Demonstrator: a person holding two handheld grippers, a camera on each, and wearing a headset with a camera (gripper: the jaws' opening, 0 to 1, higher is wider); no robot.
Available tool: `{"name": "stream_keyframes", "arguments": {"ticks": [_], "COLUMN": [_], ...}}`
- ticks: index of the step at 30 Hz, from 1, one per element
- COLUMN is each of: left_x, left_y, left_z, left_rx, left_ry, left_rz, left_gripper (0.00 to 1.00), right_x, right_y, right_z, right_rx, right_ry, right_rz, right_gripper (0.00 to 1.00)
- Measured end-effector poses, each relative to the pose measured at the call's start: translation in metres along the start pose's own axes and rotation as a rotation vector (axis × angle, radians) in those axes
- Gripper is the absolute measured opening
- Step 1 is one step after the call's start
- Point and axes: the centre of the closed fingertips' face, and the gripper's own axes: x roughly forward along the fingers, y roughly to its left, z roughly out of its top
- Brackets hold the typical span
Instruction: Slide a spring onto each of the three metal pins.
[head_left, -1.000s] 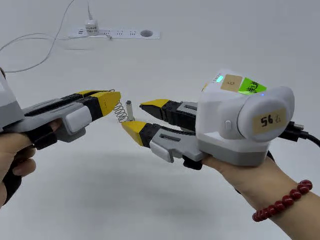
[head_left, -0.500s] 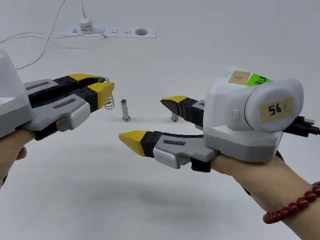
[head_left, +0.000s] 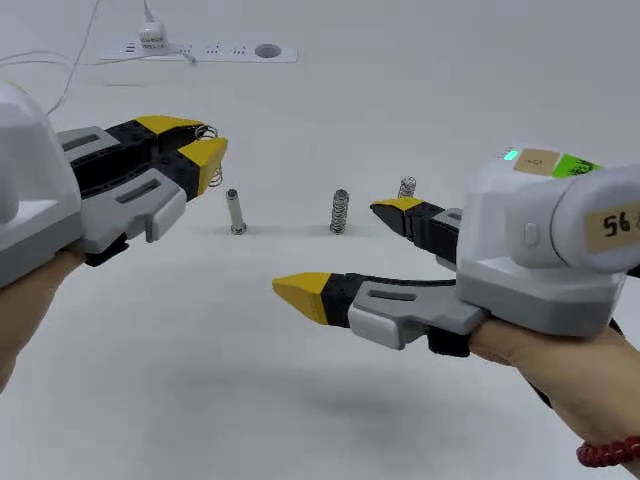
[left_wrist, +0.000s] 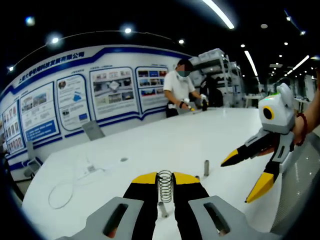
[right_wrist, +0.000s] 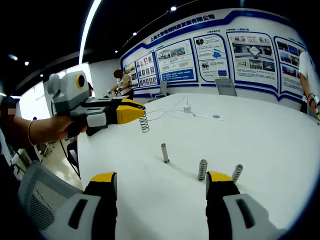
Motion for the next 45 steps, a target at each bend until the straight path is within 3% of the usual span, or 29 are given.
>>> {"name": "stream_keyframes", "arguments": {"ticks": [7, 15, 28, 36, 45], "left_x": [0.012, 0.026, 0.038, 0.038, 0.041], "left_y": [0.004, 0.007, 0.017, 0.016, 0.016], "left_z": [-0.008, -0.022, -0.043, -0.051, -0.048], "left_rx": [-0.012, -0.008, -0.094, -0.110, -0.122], "left_ry": [-0.009, 0.009, 0.032, 0.048, 0.023], "left_rz": [0.015, 0.022, 0.054, 0.057, 0.062], "left_gripper": [0.10, 0.10, 0.10, 0.10, 0.10], "right_x": [-0.008, -0.014, -0.016, -0.017, -0.019], "right_y": [-0.013, -0.026, -0.031, -0.035, -0.035], "right_z": [-0.004, -0.003, -0.009, -0.007, -0.009], "right_rx": [0.016, 0.041, 0.071, 0.083, 0.084], "right_ry": [0.015, 0.004, 0.018, 0.015, 0.017], "right_rz": [-0.032, -0.066, -0.084, -0.094, -0.097], "right_gripper": [0.74, 0.74, 0.72, 0.72, 0.72]}}
